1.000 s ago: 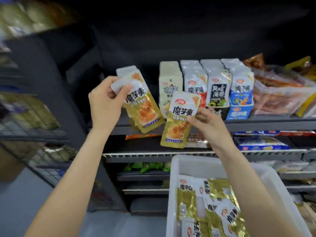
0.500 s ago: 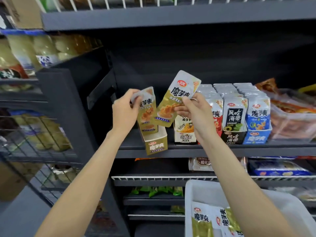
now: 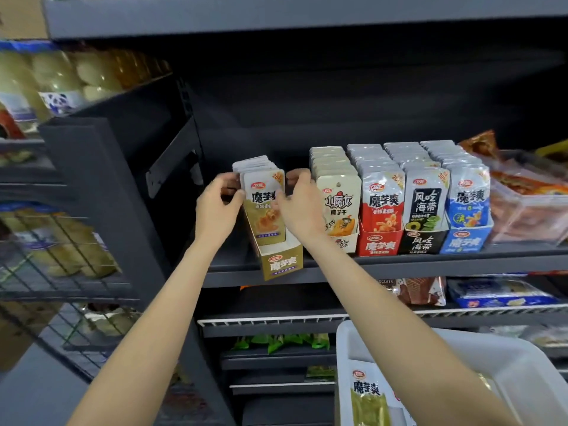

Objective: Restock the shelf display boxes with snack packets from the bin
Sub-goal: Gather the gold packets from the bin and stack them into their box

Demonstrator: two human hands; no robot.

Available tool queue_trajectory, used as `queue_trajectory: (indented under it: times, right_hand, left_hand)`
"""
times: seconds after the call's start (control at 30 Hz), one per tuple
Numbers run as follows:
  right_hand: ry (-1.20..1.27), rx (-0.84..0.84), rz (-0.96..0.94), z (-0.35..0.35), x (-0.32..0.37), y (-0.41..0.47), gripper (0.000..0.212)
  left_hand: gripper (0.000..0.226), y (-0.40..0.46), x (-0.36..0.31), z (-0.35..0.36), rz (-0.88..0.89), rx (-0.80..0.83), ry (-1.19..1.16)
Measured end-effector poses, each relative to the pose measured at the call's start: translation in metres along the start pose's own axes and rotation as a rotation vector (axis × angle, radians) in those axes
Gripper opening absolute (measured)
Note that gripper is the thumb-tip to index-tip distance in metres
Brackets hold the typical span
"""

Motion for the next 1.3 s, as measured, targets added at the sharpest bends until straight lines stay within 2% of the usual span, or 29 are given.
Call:
queue_trajectory:
  times: [0.07,0.17,0.23,0.33,0.47,0.57,0.63,0.77,0.87,0.93,1.03,1.17,1.3]
  right_hand:
    - [0.034,-0.031,-0.040,-0.003,0.004,-0.008,0.042]
    - [0.123,-0.016,-0.173,-0.012,0.011,-0.030,0.041]
    - [0.173,0.037,-0.279,-0.018,0.016,-0.046,0.040]
    - [0.122,0.116,-0.419,-0.029,0.016,-0.065,0.030]
    - [0.061,0.245,-0.485,-0.051,-0.001,-0.096,0.020]
    - [0.024,0.294,-0.416,-0.068,-0.044,-0.138,0.021]
    - [0.000,0.360,-0.282,-0.072,-0.094,-0.170,0.020]
    - [-0.250,0.482,0.001,-0.081,-0.216,-0.237,0.017]
    - [-0.490,0.646,0.199,-0.093,-0.291,-0.281,0.025]
    - [-0.640,0.722,0.298,-0.106,-0.317,-0.298,0.038]
    - [-0.781,0.783,0.364,-0.112,-0.332,-0.307,0.055]
    - [-0.962,0.865,0.294,-0.097,-0.337,-0.315,0.061]
    - [-0.959,0.863,0.257,-0.099,-0.341,-0.315,0.067]
  left_hand:
    - [0.034,-0.004,-0.002,-0.003,-0.005,-0.025,-0.004]
    - [0.037,-0.022,-0.013,-0.008,0.045,-0.116,-0.022]
    - [0.033,-0.042,-0.025,-0.006,0.132,-0.155,-0.030]
    - [0.024,-0.075,-0.041,0.002,0.288,-0.181,-0.032]
    - [0.016,-0.124,-0.061,0.021,0.469,-0.128,-0.133]
    - [0.020,-0.170,-0.071,0.052,0.531,0.059,-0.213]
    - [0.021,-0.205,-0.066,0.082,0.513,0.243,-0.192]
    - [0.019,-0.271,-0.021,0.158,0.148,0.773,-0.019]
    - [0.027,-0.310,0.016,0.205,-0.032,1.055,0.185]
    - [0.031,-0.323,0.034,0.227,-0.062,1.139,0.304]
    - [0.039,-0.329,0.057,0.251,-0.127,1.177,0.474]
    - [0.047,-0.339,0.078,0.261,-0.225,1.211,0.698]
    - [0.067,-0.365,0.077,0.269,-0.221,1.298,0.680]
Point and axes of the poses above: each hand's wrist, its own y-axis towards the middle knuckle, its own z-axis out of the palm, x = y × z, the point moved 7 cm from there along y, towards the middle knuckle, and after that the axes turned 13 degrees about -y, right-handed, at the moved point
